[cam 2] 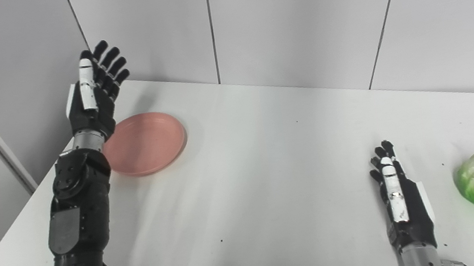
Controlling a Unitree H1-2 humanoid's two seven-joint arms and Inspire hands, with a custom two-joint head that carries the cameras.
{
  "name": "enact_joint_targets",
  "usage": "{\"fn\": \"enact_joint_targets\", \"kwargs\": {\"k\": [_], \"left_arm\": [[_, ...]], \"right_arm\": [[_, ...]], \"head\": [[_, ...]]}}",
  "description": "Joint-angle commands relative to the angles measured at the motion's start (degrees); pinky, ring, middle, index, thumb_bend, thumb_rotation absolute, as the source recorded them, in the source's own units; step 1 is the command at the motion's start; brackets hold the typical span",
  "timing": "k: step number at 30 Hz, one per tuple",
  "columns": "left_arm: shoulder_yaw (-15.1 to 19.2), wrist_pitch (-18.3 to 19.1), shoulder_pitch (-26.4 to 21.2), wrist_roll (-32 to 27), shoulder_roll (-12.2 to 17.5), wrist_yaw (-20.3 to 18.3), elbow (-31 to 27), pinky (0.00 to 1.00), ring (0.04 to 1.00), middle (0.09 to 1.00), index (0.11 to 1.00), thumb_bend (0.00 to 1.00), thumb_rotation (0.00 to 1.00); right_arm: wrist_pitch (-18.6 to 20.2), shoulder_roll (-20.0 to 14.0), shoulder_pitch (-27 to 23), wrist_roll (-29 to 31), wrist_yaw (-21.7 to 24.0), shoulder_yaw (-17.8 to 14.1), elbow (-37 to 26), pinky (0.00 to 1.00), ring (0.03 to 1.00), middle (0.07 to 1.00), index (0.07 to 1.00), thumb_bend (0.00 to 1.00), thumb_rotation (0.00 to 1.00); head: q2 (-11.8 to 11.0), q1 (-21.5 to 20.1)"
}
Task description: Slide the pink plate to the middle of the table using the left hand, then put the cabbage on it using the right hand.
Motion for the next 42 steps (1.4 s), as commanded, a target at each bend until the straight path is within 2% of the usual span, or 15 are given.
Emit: {"fn": "enact_joint_targets", "kwargs": {"k": [1,5,8,14,20,33,42], "left_arm": [[1.1,-2.1,-3.3,-0.9,2.4,0.8,0.2,0.87,0.871,0.877,0.874,0.47,1.00],[2.4,-2.3,-3.5,-1.8,4.0,0.7,2.0,0.89,0.885,0.891,0.880,0.47,1.00],[3.5,-2.3,-3.4,-2.7,5.4,0.3,3.5,0.94,0.900,0.898,0.889,0.48,1.00],[5.3,-3.0,-3.2,-4.2,6.6,0.6,6.1,0.87,0.886,0.885,0.874,0.46,1.00],[6.8,-4.4,-3.2,-4.7,7.6,0.3,9.4,0.88,0.888,0.891,0.881,0.44,1.00],[7.6,-5.7,-1.8,-5.3,9.2,0.2,13.8,0.92,0.913,0.912,0.908,0.44,1.00],[7.8,-7.3,-1.9,-5.7,10.0,-0.5,20.4,0.94,0.923,0.923,0.921,0.43,1.00]], "right_arm": [[-0.8,-0.1,-1.1,0.6,0.7,-0.1,-1.4,1.00,0.970,0.979,0.994,0.14,1.00],[-1.1,-0.3,-1.1,0.7,0.8,-0.2,-1.3,1.00,0.971,0.980,0.994,0.14,1.00],[-1.4,-0.3,-1.2,1.0,1.1,-0.3,-1.1,1.00,0.969,0.976,0.993,0.13,1.00],[-1.2,-0.2,-1.2,0.9,1.2,-0.3,-1.2,1.00,0.982,0.989,0.999,0.13,1.00],[-1.3,0.0,-1.1,1.1,1.3,-0.4,-1.1,1.00,0.969,0.979,0.995,0.14,1.00],[-1.7,-0.2,-1.0,0.6,1.2,-0.3,-1.3,1.00,0.971,0.981,0.995,0.13,1.00],[-1.2,-0.1,-1.0,0.8,1.3,-0.3,-1.7,1.00,0.965,0.977,0.993,0.13,1.00]], "head": [[0.1,0.1],[0.1,0.4],[0.1,0.5],[0.1,0.7],[0.2,0.7],[0.6,0.7],[0.9,0.7]]}}
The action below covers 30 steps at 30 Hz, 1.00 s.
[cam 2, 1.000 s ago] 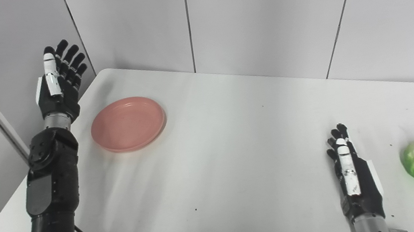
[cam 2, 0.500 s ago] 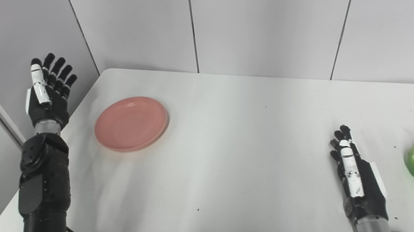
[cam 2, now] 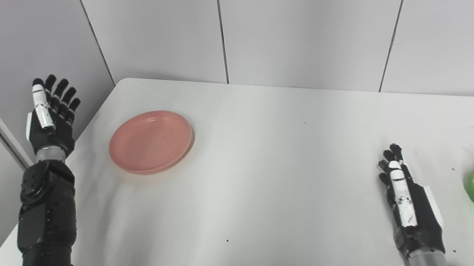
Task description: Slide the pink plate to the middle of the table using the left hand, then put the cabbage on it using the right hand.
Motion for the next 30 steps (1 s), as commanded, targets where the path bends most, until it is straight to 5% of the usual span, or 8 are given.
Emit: {"fn": "enact_joint_targets", "kwargs": {"k": [1,30], "left_arm": [[0.2,-2.4,-2.1,-1.0,2.3,-1.0,0.0,0.95,0.924,0.925,0.920,0.44,1.00],[-0.7,-5.7,-3.7,-4.1,1.0,-4.2,15.9,0.94,0.914,0.915,0.916,0.41,1.00]], "right_arm": [[-1.2,0.2,-1.0,0.3,0.1,-0.2,-1.7,1.00,0.965,0.976,0.992,0.13,1.00],[-0.1,0.0,-0.7,-0.2,0.1,0.3,-3.0,1.00,0.978,0.982,0.999,0.14,1.00]], "head": [[0.1,0.1],[0.9,-0.2]]}}
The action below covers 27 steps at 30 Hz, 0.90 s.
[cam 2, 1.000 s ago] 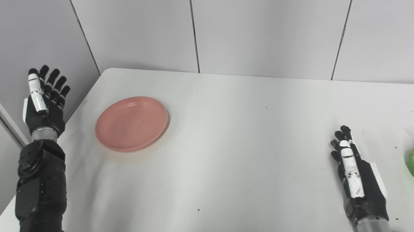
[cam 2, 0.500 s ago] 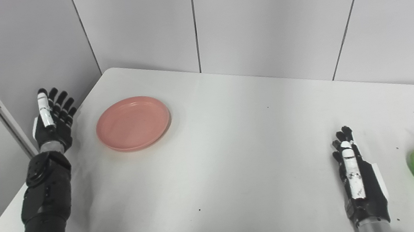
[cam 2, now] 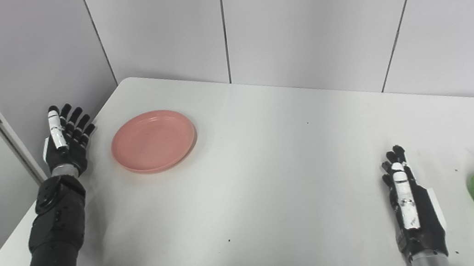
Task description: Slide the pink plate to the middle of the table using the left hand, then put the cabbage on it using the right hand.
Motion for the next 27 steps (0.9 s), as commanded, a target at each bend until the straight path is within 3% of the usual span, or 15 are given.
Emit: {"fn": "enact_joint_targets", "kwargs": {"k": [1,13,27], "left_arm": [[-0.6,-0.5,-1.5,-0.2,-0.2,-0.6,0.7,0.95,0.915,0.915,0.915,0.41,1.00],[-3.8,-1.2,-1.6,0.4,-2.6,-0.9,1.9,0.92,0.894,0.883,0.887,0.41,1.00],[-8.1,0.4,0.3,1.5,-5.2,-1.7,-3.5,0.90,0.893,0.891,0.893,0.43,1.00]], "right_arm": [[-0.1,0.0,-1.1,0.0,0.2,0.1,-2.3,1.00,0.976,0.979,0.997,0.14,1.00],[0.9,0.6,-1.1,0.0,-0.5,-0.1,-2.8,1.00,0.973,0.977,0.993,0.15,1.00],[1.0,0.7,-1.1,-0.9,-0.6,0.1,-2.9,1.00,0.961,0.972,0.992,0.15,1.00]], "head": [[0.1,0.0],[0.5,-0.6],[0.8,-1.2]]}}
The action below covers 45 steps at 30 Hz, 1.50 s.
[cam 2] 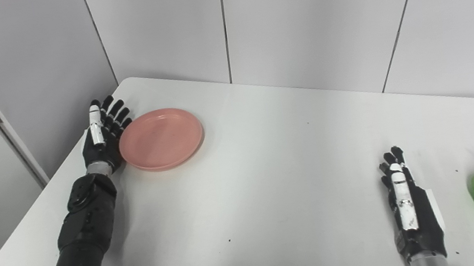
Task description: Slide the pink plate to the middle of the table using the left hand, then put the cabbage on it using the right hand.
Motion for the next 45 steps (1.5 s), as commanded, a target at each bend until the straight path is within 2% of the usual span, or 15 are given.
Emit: {"fn": "enact_joint_targets", "kwargs": {"k": [1,8,16,21,25,30,45], "left_arm": [[-0.4,1.5,0.1,0.3,-0.3,0.2,-0.4,0.90,0.892,0.890,0.892,0.43,1.00],[-0.8,2.4,0.3,0.1,-1.4,-0.2,-2.0,0.90,0.887,0.886,0.890,0.42,1.00],[-2.3,4.1,0.5,0.2,-2.6,-1.1,-4.3,0.87,0.872,0.879,0.885,0.43,1.00],[-3.9,5.5,0.6,0.2,-3.8,-1.6,-6.1,0.88,0.875,0.887,0.878,0.44,1.00],[-5.1,5.8,0.6,0.6,-5.2,-2.5,-7.0,0.89,0.888,0.896,0.885,0.43,1.00],[-6.7,7.0,0.3,1.7,-7.2,-1.3,-8.4,0.87,0.877,0.886,0.871,0.44,1.00],[-12.6,9.9,0.9,2.9,-12.7,-3.3,-11.8,0.87,0.878,0.890,0.876,0.44,1.00]], "right_arm": [[-0.4,0.2,-1.6,-0.3,-0.3,0.0,-1.6,1.00,0.962,0.973,0.993,0.15,1.00],[-0.1,0.5,-1.6,-0.4,-0.5,0.0,-1.7,1.00,0.963,0.971,0.989,0.15,1.00],[1.4,0.8,-1.5,-1.4,-1.0,0.2,-2.4,1.00,0.962,0.969,0.984,0.15,1.00],[0.9,1.4,-1.6,-1.3,-1.5,0.1,-2.1,1.00,0.960,0.968,0.981,0.14,1.00],[0.3,1.3,-1.7,-1.2,-1.2,0.4,-1.8,1.00,0.965,0.976,0.990,0.15,1.00],[0.8,1.4,-1.7,-2.7,-1.9,0.9,-2.0,0.99,0.961,0.973,0.990,0.17,1.00],[0.0,2.2,-1.5,-4.4,-3.1,1.9,-1.9,0.95,0.949,0.958,0.969,0.18,1.00]], "head": [[0.1,0.0],[0.3,-0.6],[0.6,-1.6],[0.9,-2.6],[1.1,-3.4],[1.6,-5.0],[2.7,-10.0]]}}
